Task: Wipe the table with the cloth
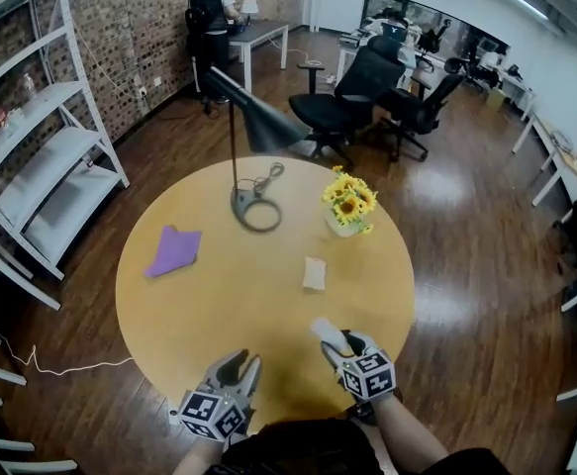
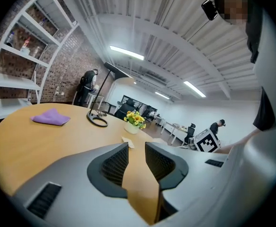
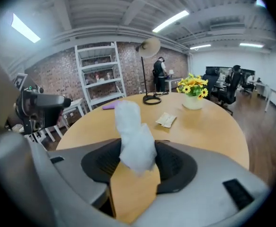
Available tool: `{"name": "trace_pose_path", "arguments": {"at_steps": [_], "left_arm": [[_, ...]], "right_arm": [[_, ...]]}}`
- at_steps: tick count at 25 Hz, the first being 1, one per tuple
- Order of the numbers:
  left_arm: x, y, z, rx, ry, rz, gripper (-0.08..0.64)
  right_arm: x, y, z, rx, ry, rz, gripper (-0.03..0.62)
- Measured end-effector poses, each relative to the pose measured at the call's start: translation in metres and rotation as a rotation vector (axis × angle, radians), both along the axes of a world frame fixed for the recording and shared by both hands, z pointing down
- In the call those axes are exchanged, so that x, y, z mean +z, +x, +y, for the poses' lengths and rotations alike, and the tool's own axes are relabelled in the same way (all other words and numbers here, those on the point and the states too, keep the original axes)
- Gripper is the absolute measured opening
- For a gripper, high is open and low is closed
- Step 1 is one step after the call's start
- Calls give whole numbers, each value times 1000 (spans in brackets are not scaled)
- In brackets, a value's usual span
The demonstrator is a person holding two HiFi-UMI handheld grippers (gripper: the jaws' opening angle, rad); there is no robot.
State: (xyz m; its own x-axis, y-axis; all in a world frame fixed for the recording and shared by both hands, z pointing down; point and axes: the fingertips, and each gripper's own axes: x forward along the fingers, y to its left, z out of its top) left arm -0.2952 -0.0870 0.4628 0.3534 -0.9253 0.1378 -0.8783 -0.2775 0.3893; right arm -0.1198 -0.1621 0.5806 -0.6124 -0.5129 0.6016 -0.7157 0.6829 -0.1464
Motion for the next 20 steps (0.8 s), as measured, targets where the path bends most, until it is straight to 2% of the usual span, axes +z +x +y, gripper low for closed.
{"name": "trace_pose_path", "arguments": {"at_steps": [4, 8, 11, 15, 20], "left_arm": [[-5, 1, 5, 94, 28, -9, 112], [-16, 19, 15, 176, 62, -19, 112], [-30, 42, 18, 208, 95, -24, 112], [-38, 86, 25, 256, 124, -25, 112], [-42, 151, 21, 308, 141, -11, 112]], "right_arm": [[-27, 3, 24, 99, 86, -28, 222], [-59, 30, 59, 222, 155, -82, 222], [-86, 66, 73, 327, 215, -132, 222], [-103, 123, 85, 439, 289, -154, 222], [-108, 197, 102, 533, 317, -143, 222]]}}
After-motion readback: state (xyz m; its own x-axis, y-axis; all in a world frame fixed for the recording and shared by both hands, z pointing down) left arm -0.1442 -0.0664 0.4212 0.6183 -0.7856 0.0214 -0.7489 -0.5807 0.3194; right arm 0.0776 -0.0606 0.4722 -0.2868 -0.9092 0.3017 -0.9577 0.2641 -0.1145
